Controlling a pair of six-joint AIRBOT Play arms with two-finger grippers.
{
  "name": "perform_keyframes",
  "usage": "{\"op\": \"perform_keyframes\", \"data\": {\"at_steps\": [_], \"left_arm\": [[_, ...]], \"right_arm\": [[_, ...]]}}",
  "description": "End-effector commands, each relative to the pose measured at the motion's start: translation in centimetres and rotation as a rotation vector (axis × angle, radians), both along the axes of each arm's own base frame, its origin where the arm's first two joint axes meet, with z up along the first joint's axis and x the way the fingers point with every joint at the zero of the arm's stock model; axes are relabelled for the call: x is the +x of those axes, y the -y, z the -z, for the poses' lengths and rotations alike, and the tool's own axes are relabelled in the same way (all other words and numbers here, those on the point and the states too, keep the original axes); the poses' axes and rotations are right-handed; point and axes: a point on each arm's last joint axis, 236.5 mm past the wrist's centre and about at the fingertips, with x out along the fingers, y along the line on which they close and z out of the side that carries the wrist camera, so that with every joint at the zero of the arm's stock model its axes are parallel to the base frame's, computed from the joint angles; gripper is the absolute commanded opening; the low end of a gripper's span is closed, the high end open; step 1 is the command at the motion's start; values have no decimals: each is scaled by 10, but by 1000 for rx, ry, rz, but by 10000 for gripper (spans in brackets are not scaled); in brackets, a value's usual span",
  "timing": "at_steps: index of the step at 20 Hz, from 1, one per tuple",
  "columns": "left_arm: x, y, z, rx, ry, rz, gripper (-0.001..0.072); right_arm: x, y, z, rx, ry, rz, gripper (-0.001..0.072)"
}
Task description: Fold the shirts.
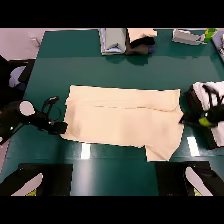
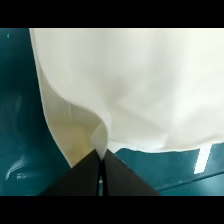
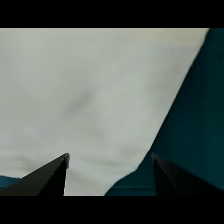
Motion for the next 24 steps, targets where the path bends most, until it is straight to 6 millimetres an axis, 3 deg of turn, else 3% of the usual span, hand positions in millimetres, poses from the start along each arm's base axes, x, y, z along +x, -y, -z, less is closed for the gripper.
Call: {"op": "perform_keyframes", "data": {"at_steps": [1, 3, 7, 12, 14, 15, 17, 18, 19, 20, 24], "left_arm": [[12, 2, -9, -8, 55, 0, 26], [14, 2, -9, -9, 61, -2, 26], [15, 2, -9, -8, 65, -3, 26], [15, 2, -9, -8, 66, -3, 26], [15, 2, -9, -8, 66, -1, 26], [15, 2, -9, -8, 69, 10, 26], [13, 2, -9, -7, 64, 24, 26], [11, 1, -9, -3, 56, 28, 26], [8, 0, -9, 1, 43, 34, 26], [4, -1, -10, 6, 33, 41, 26], [-6, -22, -40, 81, 130, 28, 24]], "right_arm": [[-64, -6, 40, 50, -169, 72, 601], [-79, -14, 56, 72, -209, 117, 590], [-90, -27, 75, 80, -230, 128, 570], [-87, -40, 93, 64, -284, 75, 552], [-80, -55, 101, 92, -287, 45, 552], [-76, -64, 103, 111, -283, 33, 517], [-76, -72, 109, 108, -292, -9, 374], [-80, -74, 110, 103, -308, -32, 194], [-82, -76, 110, 99, -312, -53, 82], [-82, -78, 107, 97, -298, -70, 25], [-81, -71, 83, 60, -189, -67, 20]]}}
